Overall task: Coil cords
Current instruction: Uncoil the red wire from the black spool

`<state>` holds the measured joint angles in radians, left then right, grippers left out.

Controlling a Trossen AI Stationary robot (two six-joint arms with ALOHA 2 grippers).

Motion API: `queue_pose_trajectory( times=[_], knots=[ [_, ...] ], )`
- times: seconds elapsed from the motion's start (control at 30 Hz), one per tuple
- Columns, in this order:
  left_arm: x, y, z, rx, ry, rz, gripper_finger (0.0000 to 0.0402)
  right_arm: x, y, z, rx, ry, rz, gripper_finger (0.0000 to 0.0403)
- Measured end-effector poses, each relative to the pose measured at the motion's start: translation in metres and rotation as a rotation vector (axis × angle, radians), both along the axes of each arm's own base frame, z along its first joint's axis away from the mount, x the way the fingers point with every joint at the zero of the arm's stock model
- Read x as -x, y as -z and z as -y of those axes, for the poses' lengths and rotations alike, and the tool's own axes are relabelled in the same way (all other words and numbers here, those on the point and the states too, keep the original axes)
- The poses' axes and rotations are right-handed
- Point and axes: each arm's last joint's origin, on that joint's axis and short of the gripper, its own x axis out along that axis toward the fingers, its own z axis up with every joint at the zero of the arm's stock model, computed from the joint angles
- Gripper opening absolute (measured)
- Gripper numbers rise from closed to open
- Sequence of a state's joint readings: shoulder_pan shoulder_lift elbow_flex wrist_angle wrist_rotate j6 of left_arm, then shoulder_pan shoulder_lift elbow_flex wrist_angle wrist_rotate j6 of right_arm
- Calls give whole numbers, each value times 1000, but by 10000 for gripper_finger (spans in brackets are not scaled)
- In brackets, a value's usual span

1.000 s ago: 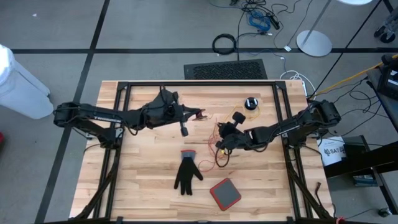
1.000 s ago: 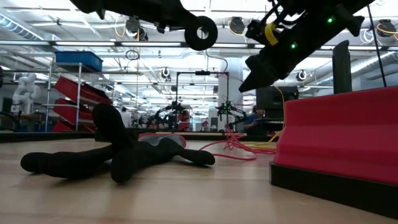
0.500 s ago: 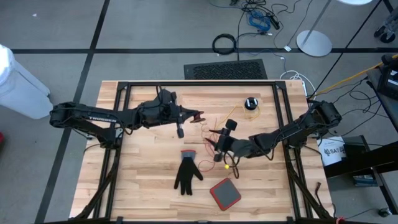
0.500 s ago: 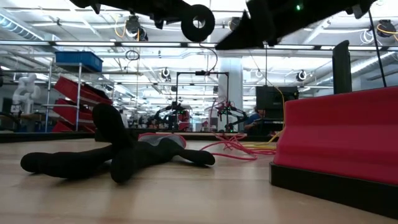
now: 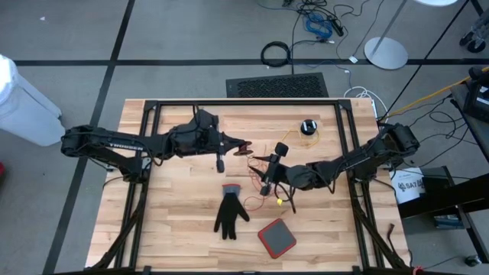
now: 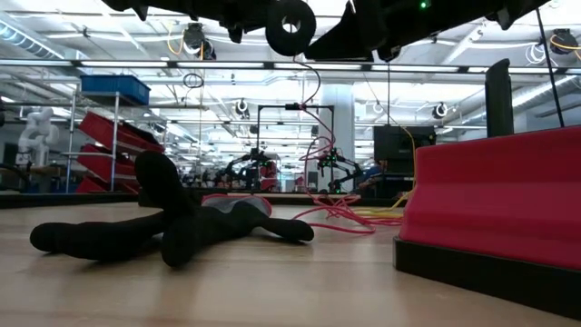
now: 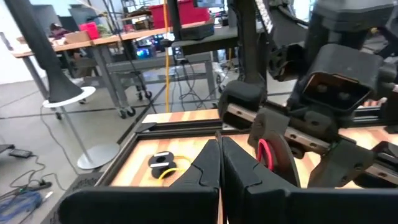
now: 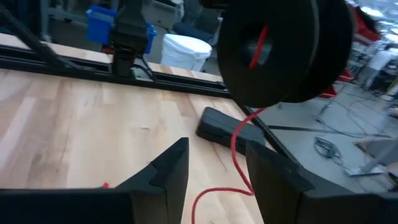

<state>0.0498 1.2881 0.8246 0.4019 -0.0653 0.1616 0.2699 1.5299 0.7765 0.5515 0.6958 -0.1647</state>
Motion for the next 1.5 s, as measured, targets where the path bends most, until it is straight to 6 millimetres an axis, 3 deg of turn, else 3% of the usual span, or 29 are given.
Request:
queue_pose_trajectory(
  times=[0.5,0.9,1.17,1.27,1.5],
  knots=[
    [0,-1,2,54,65,16,0,-4,2,15,-49,18,6,135],
    [0,-1,3,58,117,16,0,-5,3,18,-54,18,2,87],
    [-1,-2,6,58,154,26,0,-11,16,22,-76,0,-25,39],
    [0,0,6,59,151,0,0,-12,17,22,-70,0,-31,7],
    [2,16,-3,-31,45,-171,0,-7,16,17,-52,86,-37,1]
  ],
)
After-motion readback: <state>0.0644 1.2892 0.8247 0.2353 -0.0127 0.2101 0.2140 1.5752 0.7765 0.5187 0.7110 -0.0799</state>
